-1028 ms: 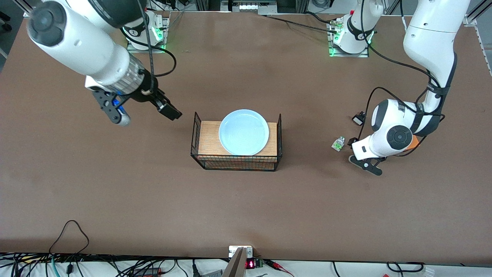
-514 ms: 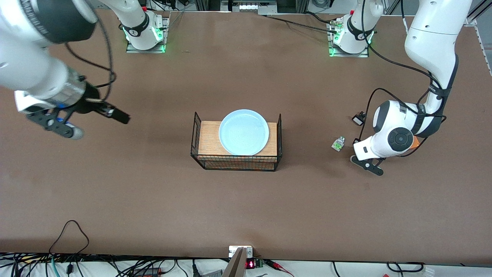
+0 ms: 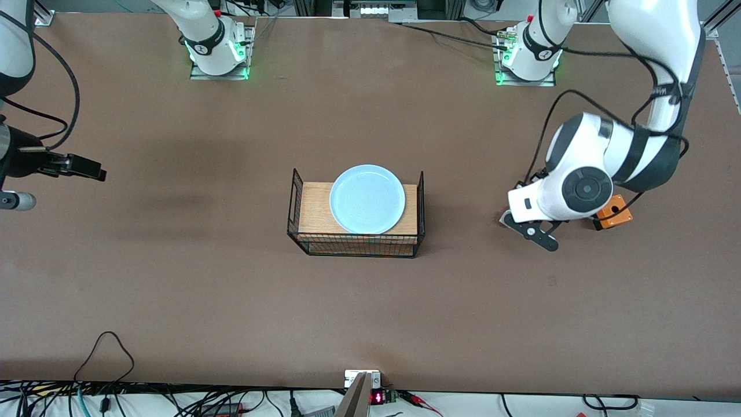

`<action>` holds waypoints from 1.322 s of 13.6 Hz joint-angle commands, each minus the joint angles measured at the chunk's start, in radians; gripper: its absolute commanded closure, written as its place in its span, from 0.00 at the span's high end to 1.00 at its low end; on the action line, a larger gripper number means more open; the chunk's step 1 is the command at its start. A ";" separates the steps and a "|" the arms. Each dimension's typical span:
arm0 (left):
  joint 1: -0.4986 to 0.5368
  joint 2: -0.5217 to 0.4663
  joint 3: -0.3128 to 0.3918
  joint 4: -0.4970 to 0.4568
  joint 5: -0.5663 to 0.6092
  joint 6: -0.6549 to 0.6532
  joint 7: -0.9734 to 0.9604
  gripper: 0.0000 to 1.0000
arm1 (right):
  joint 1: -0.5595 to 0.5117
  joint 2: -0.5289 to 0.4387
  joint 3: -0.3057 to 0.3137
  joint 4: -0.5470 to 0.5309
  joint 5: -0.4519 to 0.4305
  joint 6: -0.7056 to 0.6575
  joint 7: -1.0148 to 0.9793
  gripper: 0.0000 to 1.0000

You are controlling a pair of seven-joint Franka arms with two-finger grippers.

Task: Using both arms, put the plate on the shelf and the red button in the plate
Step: 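Carry the red switch with the left gripper over the plate and lower it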

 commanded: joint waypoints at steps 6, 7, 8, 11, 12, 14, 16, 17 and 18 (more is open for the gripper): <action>-0.120 0.057 -0.169 0.272 -0.216 -0.062 -0.404 0.15 | 0.008 -0.193 0.009 -0.262 -0.022 0.133 -0.004 1.00; -0.157 0.071 -0.164 0.288 -0.209 -0.033 -0.453 0.15 | 0.009 -0.194 0.009 -0.256 -0.022 0.126 -0.004 1.00; -0.185 0.081 -0.161 0.291 -0.209 0.004 -0.502 0.15 | 0.008 -0.196 0.009 -0.249 -0.022 0.115 -0.003 1.00; -0.225 0.120 -0.161 0.296 -0.211 0.143 -0.573 0.15 | 0.011 -0.193 0.014 -0.232 -0.025 0.109 -0.007 1.00; -0.235 0.151 -0.161 0.311 -0.211 0.200 -0.586 0.15 | 0.014 -0.185 0.017 -0.216 -0.029 0.109 -0.010 1.00; -0.271 0.218 -0.158 0.346 -0.209 0.274 -0.592 0.15 | 0.014 -0.185 0.019 -0.209 -0.028 0.107 -0.009 1.00; -0.298 0.248 -0.146 0.355 -0.208 0.288 -0.598 0.15 | 0.011 -0.185 0.017 -0.209 -0.022 0.107 -0.004 1.00; -0.320 0.259 -0.134 0.361 -0.206 0.299 -0.612 0.15 | 0.011 -0.182 0.019 -0.209 -0.022 0.109 -0.004 1.00; -0.350 0.262 -0.111 0.359 -0.199 0.300 -0.618 0.15 | 0.012 -0.176 0.019 -0.209 -0.022 0.109 -0.004 1.00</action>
